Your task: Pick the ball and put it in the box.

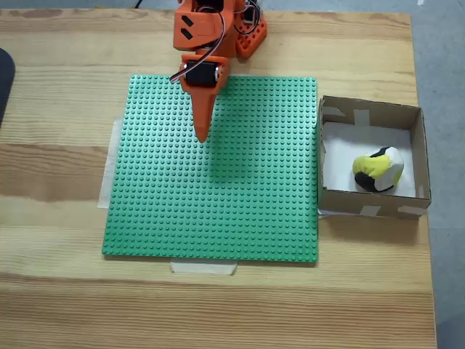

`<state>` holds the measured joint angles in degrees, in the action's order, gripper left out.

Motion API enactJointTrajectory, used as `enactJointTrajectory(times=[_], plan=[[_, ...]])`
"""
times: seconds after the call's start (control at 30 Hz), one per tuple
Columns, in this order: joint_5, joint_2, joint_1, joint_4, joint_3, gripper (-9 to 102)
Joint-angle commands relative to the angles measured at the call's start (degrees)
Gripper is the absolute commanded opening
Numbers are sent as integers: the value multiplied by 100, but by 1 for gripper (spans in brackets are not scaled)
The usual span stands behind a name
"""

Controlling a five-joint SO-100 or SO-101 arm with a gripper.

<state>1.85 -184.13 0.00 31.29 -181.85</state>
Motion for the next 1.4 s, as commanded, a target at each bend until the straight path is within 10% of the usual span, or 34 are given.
enactJointTrajectory(times=[0.0,1.37], plan=[[97,-44,18,88,-149,-1],[176,-44,18,149,-369,-1]])
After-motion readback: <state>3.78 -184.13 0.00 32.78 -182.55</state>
